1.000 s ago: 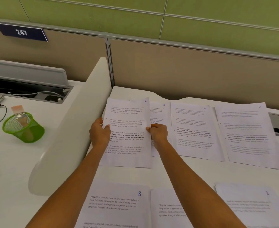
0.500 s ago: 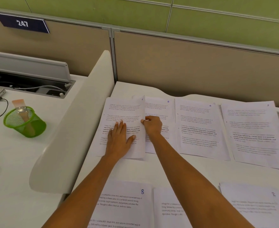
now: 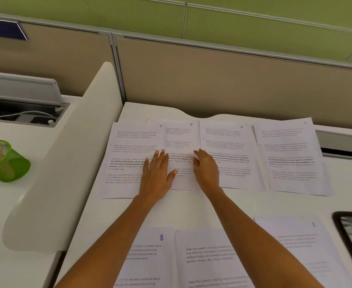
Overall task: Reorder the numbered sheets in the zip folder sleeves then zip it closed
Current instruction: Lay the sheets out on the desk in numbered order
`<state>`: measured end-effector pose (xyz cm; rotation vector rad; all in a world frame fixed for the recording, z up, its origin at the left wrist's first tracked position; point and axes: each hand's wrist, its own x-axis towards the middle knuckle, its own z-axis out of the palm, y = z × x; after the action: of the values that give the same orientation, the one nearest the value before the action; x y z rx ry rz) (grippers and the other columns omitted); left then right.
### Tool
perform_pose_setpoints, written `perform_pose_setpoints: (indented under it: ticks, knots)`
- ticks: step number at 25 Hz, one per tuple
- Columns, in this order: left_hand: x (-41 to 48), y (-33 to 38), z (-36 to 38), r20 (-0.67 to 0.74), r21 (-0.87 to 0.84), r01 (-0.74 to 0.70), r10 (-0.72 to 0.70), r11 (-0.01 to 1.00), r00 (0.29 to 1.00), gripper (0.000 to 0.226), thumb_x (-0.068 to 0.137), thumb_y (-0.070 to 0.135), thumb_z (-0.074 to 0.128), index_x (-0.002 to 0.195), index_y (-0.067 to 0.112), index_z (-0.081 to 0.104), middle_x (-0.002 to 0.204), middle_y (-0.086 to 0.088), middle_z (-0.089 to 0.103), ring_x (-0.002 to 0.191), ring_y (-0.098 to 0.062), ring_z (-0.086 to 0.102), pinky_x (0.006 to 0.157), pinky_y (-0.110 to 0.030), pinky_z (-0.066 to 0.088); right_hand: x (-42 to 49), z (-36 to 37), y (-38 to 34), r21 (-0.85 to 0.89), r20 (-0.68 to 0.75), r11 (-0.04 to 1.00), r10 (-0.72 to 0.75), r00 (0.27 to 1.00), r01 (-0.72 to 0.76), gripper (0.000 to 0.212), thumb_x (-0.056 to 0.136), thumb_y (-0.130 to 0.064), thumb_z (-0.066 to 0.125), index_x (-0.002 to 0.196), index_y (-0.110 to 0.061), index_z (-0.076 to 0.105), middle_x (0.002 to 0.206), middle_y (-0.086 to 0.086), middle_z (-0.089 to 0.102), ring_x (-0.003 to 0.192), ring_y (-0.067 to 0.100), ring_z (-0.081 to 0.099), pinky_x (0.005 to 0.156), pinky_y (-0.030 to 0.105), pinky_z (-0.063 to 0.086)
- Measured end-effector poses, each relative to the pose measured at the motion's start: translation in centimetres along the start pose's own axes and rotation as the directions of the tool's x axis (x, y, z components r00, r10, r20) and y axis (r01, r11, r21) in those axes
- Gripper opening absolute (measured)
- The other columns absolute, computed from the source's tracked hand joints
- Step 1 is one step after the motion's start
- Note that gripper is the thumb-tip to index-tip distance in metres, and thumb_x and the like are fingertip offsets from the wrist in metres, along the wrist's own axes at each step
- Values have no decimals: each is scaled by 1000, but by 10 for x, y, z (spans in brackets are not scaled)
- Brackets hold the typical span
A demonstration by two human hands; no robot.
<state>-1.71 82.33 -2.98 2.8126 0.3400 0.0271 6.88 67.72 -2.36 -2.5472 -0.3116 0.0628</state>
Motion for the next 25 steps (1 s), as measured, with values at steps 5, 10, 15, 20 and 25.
perform_pose_setpoints:
  ticks: [5, 10, 15, 20, 25]
  knots:
    - [5, 38, 17, 66, 40, -71, 69, 997, 995, 70, 100, 53, 25, 154, 14, 4, 162, -3, -3, 149, -19, -8, 118, -41, -8, -1, -20, 46, -302, 29, 952, -31, 999, 38, 45, 104, -32, 37, 147, -18, 39, 158, 9, 27, 148, 28, 18, 119, 43, 17]
    - [6, 53, 32, 141, 127, -94, 76, 987, 987, 71, 100, 54, 21, 154, 13, -1, 162, -5, -6, 149, -20, -8, 119, -43, -6, -5, -30, 78, -405, 152, 914, 35, 988, 30, 52, 104, -44, 26, 153, -26, 22, 162, 9, 12, 150, 28, 4, 120, 46, 9]
    - [10, 58, 41, 141, 153, -100, 78, 983, 987, 72, 98, 57, 11, 154, 13, -3, 162, -4, -7, 149, -19, -9, 117, -43, -9, -6, -32, 94, -385, 153, 922, 34, 988, 28, 53, 104, -46, 24, 153, -29, 20, 162, 8, 10, 150, 27, 3, 120, 46, 8]
    - [12, 67, 44, 129, 137, -110, 93, 984, 987, 93, 77, 63, -15, 154, 13, -2, 162, -3, -6, 149, -19, -9, 117, -42, -9, -5, -33, 98, -389, 146, 921, 32, 989, 28, 54, 103, -47, 23, 154, -29, 19, 162, 9, 10, 150, 27, 3, 120, 46, 7]
    - [16, 72, 52, 96, 105, -123, 113, 987, 989, 93, 77, 63, -13, 154, 13, 3, 162, -5, 0, 149, -21, -4, 115, -42, -10, -4, -35, 102, -391, 140, 920, 42, 989, 16, 55, 103, -49, 23, 154, -29, 19, 162, 9, 10, 150, 28, 3, 120, 46, 7]
